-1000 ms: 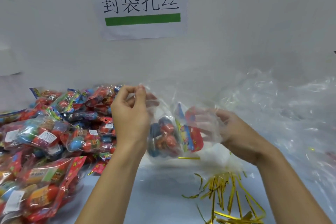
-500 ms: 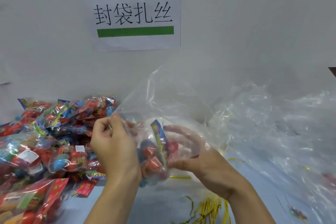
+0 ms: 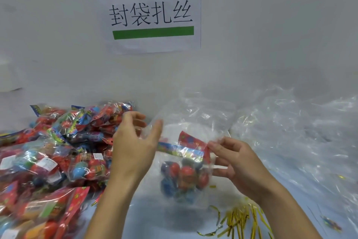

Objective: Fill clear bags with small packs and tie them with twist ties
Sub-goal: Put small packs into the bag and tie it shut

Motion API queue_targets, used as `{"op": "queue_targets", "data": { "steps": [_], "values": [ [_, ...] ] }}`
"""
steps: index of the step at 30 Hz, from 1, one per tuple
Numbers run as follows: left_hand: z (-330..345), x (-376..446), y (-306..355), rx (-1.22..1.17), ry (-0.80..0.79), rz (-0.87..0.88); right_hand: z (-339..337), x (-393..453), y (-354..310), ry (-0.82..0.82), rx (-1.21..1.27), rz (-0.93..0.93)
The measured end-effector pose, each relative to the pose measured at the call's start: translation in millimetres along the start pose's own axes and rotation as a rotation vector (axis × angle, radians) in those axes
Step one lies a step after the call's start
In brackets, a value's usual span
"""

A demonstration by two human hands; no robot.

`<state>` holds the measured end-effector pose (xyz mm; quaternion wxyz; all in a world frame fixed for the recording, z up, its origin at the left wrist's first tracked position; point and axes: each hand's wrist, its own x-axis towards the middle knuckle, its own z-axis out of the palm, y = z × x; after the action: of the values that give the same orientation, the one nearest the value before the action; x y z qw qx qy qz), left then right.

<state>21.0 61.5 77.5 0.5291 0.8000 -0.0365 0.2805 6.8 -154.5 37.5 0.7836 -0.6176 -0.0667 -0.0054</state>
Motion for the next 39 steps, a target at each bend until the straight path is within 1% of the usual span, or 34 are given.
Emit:
{"op": "queue_targets", "data": {
  "steps": [3,4,5,7,9,11,13,16,18,19,20,21,22,23,24,26,27,28,30,32,33,35,37,38,39],
  "values": [
    [3,-1,1,0.070,-0.247,-0.066,2,-1,1,-0.012,-0.019,0.066],
    [6,-2,-2,0.120,-0.300,-0.045,2,-2,0,-0.029,-0.032,0.090],
    [9,-3,-4,0.152,-0.318,-0.005,0,-3,0,-0.044,-0.065,0.109],
    [14,-4,-6,0.148,-0.309,0.086,-2,-4,-3,-0.010,-0.190,0.121],
    [19,-6,-4,0.076,-0.280,0.163,-5,-1,-4,0.132,-0.255,0.098],
    [22,-7,-2,-0.012,-0.237,0.182,-8,3,-3,0.296,-0.247,0.077],
    [23,-8,-3,-0.086,-0.232,0.145,-12,6,-1,0.409,-0.251,0.096],
    [20,-6,-6,-0.181,-0.271,0.042,-16,8,2,0.543,-0.260,0.124],
    [15,-3,-10,-0.176,-0.199,-0.017,-16,9,1,0.650,-0.298,0.106],
    [11,-1,-14,-0.125,-0.130,-0.044,-15,8,-1,0.688,-0.301,0.080],
    [5,1,-20,-0.023,-0.054,-0.078,-13,8,-3,0.703,-0.293,0.048],
    [-1,4,-28,0.136,0.010,-0.115,-11,7,-6,0.707,-0.297,0.009],
    [-7,6,-35,0.339,0.041,-0.151,-8,6,-8,0.714,-0.319,-0.039],
    [-14,7,-43,0.532,0.026,-0.196,-4,5,-12,0.732,-0.350,-0.105],
    [-19,7,-49,0.679,-0.033,-0.255,0,4,-15,0.761,-0.381,-0.190],
    [-23,8,-57,0.815,-0.176,-0.346,12,0,-22,0.807,-0.454,-0.401],
    [-22,7,-60,0.847,-0.227,-0.355,19,-2,-26,0.812,-0.504,-0.519],
    [-19,6,-61,0.869,-0.255,-0.345,27,-4,-30,0.806,-0.561,-0.634],
    [-13,3,-62,0.880,-0.257,-0.305,44,-9,-38,0.763,-0.636,-0.835],
    [-10,1,-64,0.838,-0.219,-0.257,63,-13,-40,0.617,-0.626,-0.954],
    [-9,1,-65,0.772,-0.194,-0.239,72,-14,-39,0.502,-0.618,-0.958],
    [-7,-2,-65,0.595,-0.162,-0.242,88,-15,-29,0.238,-0.655,-0.847],
    [-3,-5,-64,0.490,-0.149,-0.295,96,-15,-10,0.004,-0.831,-0.635],
    [0,-6,-64,0.463,-0.138,-0.329,97,-13,1,-0.079,-0.950,-0.541],
    [2,-6,-65,0.442,-0.124,-0.353,95,-12,11,-0.129,-1.047,-0.470]
  ]
}}
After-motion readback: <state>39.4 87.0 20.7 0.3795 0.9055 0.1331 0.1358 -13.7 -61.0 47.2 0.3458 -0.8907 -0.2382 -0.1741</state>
